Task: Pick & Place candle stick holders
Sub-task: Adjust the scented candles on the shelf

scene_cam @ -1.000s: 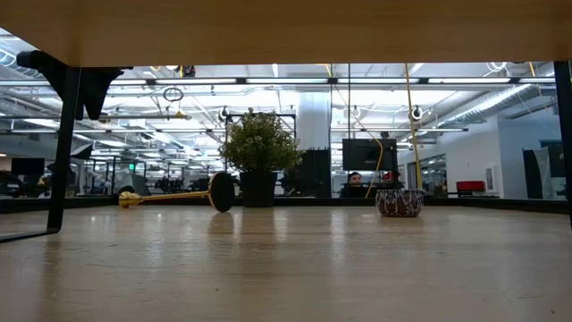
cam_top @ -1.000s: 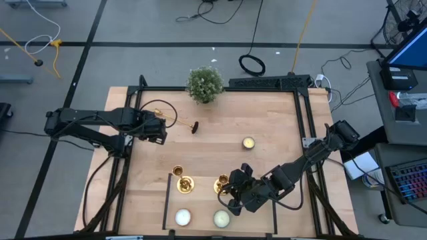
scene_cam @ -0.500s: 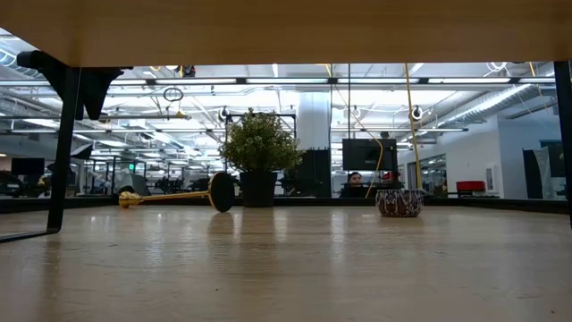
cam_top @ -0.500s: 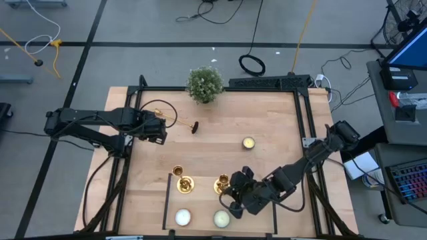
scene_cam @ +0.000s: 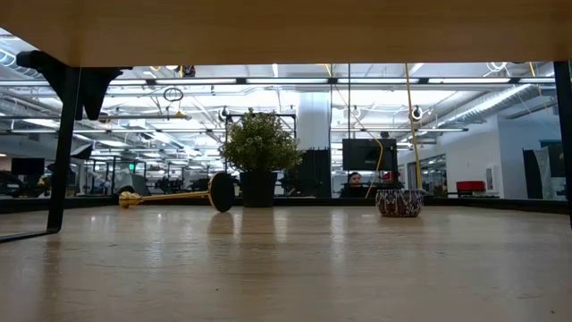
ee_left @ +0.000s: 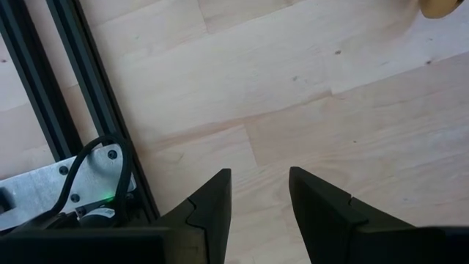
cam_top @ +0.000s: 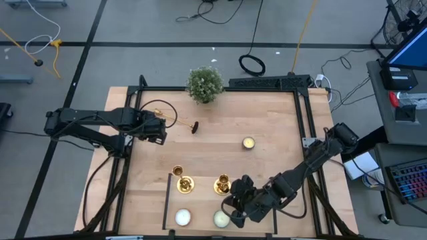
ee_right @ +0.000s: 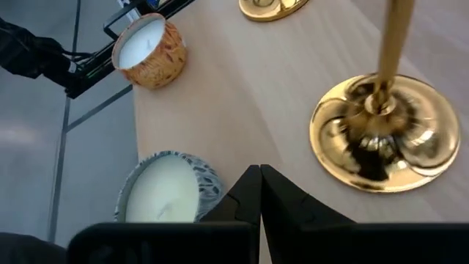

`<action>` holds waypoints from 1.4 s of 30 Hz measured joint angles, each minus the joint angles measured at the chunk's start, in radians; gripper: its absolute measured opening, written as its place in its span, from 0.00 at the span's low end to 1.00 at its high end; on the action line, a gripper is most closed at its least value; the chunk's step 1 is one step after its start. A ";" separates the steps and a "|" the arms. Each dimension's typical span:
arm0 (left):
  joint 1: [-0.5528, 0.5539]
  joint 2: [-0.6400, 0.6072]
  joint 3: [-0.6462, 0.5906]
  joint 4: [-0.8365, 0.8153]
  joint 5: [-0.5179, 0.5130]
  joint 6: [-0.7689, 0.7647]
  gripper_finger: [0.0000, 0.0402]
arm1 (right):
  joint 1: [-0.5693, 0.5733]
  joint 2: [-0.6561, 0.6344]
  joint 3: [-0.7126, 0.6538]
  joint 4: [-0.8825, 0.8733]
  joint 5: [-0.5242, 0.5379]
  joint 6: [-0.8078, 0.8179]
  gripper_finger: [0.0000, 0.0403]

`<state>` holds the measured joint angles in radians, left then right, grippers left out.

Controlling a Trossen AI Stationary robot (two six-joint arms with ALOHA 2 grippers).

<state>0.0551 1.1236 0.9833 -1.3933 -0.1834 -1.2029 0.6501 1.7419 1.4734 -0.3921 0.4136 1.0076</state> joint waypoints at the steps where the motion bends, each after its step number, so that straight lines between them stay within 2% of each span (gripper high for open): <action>1: 0.000 0.000 0.000 -0.001 0.002 -0.001 0.36 | 0.000 0.003 0.000 0.006 0.000 0.000 0.00; 21: 0.000 0.000 0.000 -0.003 0.039 -0.010 0.36 | 0.005 0.019 0.000 0.047 -0.024 -0.025 0.00; 29: 0.000 0.000 0.000 -0.002 0.039 -0.013 0.36 | 0.006 0.017 -0.141 0.326 -0.085 0.008 0.00; 32: -0.001 0.000 0.000 -0.002 0.039 -0.013 0.36 | 0.006 0.016 -0.145 0.340 -0.095 0.008 0.00; 42: -0.020 0.000 0.000 -0.002 0.042 -0.033 0.36 | 0.020 -0.002 -0.118 0.204 0.056 -0.023 0.00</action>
<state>0.0350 1.1236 0.9833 -1.3948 -0.1413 -1.2361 0.6704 1.7395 1.3558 -0.1877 0.4692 0.9848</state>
